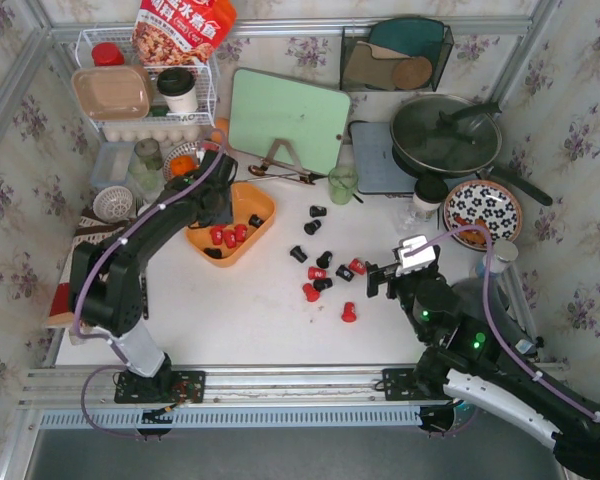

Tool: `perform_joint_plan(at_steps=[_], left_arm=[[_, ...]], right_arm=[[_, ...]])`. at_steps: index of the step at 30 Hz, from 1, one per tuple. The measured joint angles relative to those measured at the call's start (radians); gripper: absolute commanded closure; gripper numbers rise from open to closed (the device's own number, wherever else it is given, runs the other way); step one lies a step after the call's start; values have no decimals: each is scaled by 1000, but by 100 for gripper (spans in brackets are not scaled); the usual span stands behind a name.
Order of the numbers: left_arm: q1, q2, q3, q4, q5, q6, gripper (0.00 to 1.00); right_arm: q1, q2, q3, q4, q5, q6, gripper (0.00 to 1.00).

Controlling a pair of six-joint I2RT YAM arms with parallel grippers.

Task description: Mix the coffee capsules in the storage basket

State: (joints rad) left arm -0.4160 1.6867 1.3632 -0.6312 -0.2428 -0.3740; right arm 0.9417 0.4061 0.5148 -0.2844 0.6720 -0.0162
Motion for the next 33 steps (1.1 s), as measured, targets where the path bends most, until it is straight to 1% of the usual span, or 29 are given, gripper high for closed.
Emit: perform_joint_plan(at_steps=[4, 8, 16, 18, 20, 21, 23, 24, 28, 33], left_arm=[[21, 102, 72, -19, 34, 12, 66], [34, 164, 132, -64, 57, 14, 65], [43, 257, 234, -104, 109, 13, 57], [42, 283, 253, -113, 110, 10, 52], [42, 301, 258, -122, 112, 6, 36], [43, 305, 258, -129, 113, 6, 31], [43, 306, 256, -130, 113, 4, 26], [43, 301, 252, -126, 114, 2, 22], [42, 274, 225, -120, 136, 2, 18], [37, 229, 217, -105, 157, 2, 18]], right_arm=[[0, -6, 7, -1, 19, 3, 0], [-1, -35, 14, -3, 47, 10, 0], [-1, -60, 14, -4, 65, 10, 0], [-1, -56, 14, -4, 65, 10, 0], [-2, -52, 14, -4, 64, 10, 0], [-2, -51, 14, -4, 64, 10, 0], [-1, -48, 14, -4, 63, 10, 0], [-2, -46, 14, -4, 62, 10, 0], [-3, -45, 14, -4, 61, 10, 0], [-6, -41, 14, -4, 58, 10, 0]])
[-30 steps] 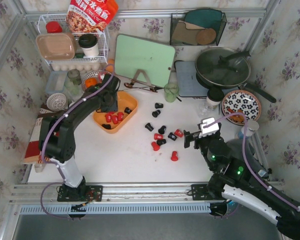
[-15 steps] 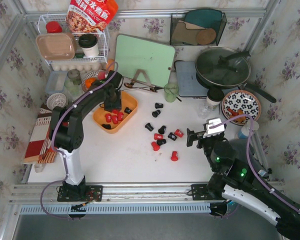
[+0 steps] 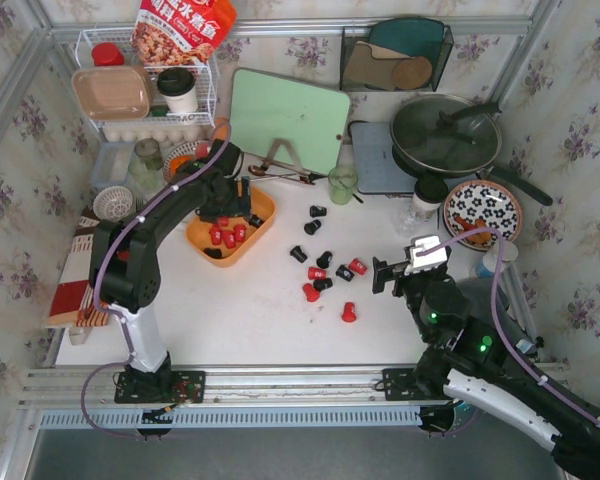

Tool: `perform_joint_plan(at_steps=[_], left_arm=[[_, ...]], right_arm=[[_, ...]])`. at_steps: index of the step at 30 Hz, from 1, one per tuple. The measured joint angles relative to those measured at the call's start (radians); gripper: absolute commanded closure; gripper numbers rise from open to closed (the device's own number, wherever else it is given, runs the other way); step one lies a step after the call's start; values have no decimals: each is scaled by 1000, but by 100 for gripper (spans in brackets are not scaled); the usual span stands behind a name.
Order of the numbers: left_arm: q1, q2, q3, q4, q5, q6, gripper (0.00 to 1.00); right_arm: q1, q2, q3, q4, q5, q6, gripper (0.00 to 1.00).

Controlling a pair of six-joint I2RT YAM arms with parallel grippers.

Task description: Mix the coffee capsules in the storage basket

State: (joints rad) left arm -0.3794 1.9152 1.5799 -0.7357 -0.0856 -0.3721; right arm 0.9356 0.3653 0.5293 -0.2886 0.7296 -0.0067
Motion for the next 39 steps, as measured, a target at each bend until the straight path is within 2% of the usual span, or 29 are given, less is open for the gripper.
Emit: perform_joint_plan(at_steps=[16, 17, 18, 26, 32, 39], left_arm=[[-27, -208, -62, 31, 37, 20, 18], [-28, -224, -62, 31, 44, 23, 7], [-29, -241, -62, 29, 54, 28, 0], [-60, -381, -78, -19, 100, 48, 1], [-64, -500, -143, -70, 139, 64, 1], [-66, -638, -264, -119, 192, 82, 1]], right_arm=[[-4, 21, -2, 0, -8, 0, 0], [-4, 21, -2, 0, -8, 0, 0], [-4, 21, -2, 0, -7, 0, 0], [-4, 32, 4, 0, 8, 5, 0], [-4, 132, 58, -3, 11, 44, 0], [-4, 358, 111, 0, 10, 167, 0]])
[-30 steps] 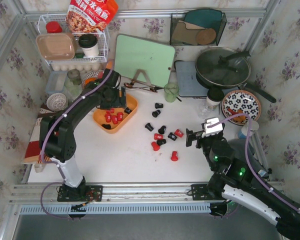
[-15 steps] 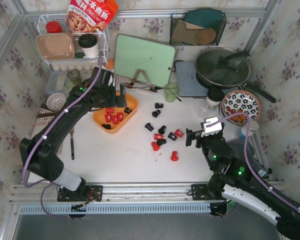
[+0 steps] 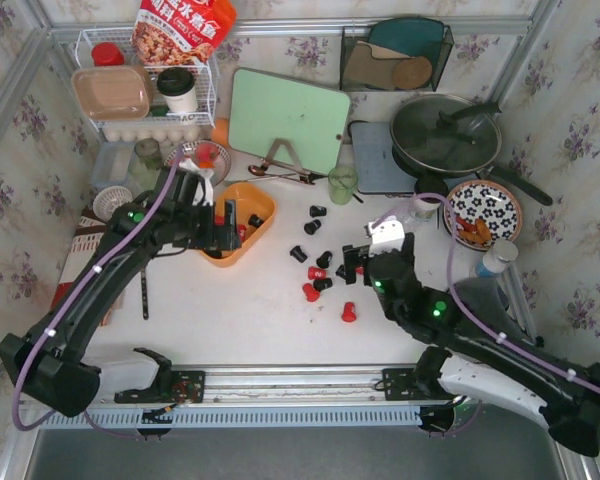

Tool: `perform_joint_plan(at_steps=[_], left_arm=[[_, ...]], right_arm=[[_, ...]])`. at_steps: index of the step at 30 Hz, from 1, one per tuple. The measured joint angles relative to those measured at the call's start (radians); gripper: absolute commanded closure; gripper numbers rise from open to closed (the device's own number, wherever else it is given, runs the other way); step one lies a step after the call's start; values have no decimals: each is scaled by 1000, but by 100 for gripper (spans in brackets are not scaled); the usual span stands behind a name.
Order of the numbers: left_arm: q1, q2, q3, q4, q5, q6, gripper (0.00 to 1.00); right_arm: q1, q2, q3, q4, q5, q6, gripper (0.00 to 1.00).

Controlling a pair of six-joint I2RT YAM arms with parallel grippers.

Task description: Mix the coffee capsules in the storage basket

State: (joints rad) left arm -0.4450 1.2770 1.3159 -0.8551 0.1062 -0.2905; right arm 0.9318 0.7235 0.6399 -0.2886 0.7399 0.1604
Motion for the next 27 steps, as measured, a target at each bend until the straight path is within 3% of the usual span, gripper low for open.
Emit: perform_joint_plan(at_steps=[6, 15, 27], left_arm=[[0, -109, -108, -1, 44, 0, 1], [0, -148, -212, 14, 56, 8, 1], [-13, -184, -187, -4, 60, 11, 1]], right_arm=[[0, 194, -38, 63, -13, 94, 1], [-5, 404, -60, 158, -131, 176, 11], [-6, 495, -42, -25, -224, 413, 33]])
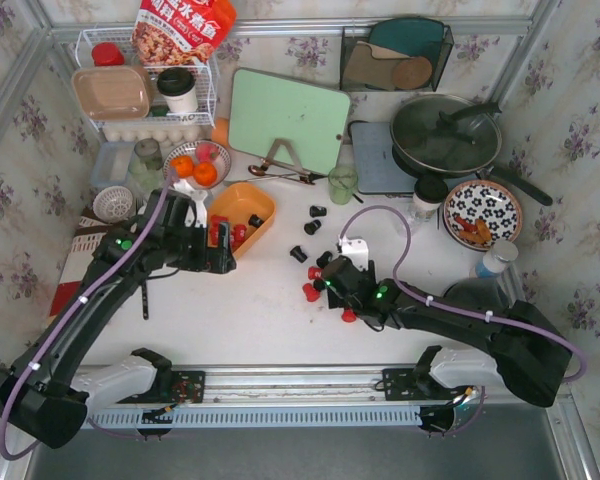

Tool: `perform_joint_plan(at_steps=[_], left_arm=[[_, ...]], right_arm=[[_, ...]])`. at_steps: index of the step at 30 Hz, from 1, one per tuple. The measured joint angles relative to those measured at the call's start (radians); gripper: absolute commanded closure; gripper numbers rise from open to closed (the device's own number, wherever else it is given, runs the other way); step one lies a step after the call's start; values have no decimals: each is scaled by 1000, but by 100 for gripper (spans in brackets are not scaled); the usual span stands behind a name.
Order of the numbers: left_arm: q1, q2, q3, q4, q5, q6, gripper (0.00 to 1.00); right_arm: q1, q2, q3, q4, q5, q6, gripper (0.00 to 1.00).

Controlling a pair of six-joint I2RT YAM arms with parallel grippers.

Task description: Mix the coffee capsules in the storage basket

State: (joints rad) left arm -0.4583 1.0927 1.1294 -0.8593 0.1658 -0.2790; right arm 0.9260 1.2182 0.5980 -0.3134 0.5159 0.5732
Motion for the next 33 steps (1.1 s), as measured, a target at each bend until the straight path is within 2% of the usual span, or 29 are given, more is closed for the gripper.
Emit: perform_joint_plan(at_steps=[11, 21, 28, 33], left_arm=[[0, -27, 18, -47, -43, 52, 1], [0, -124, -33, -57, -87, 93, 1], [0, -170, -51, -28, -87, 94, 1], [5, -205, -59, -25, -87, 94, 1]], right_arm=[[0, 80, -7, -64, -64, 85, 54], [0, 124, 24, -68, -100, 95, 94], [0, 127, 137, -77, -142, 68, 98], [0, 177, 274, -9, -185, -1, 100]])
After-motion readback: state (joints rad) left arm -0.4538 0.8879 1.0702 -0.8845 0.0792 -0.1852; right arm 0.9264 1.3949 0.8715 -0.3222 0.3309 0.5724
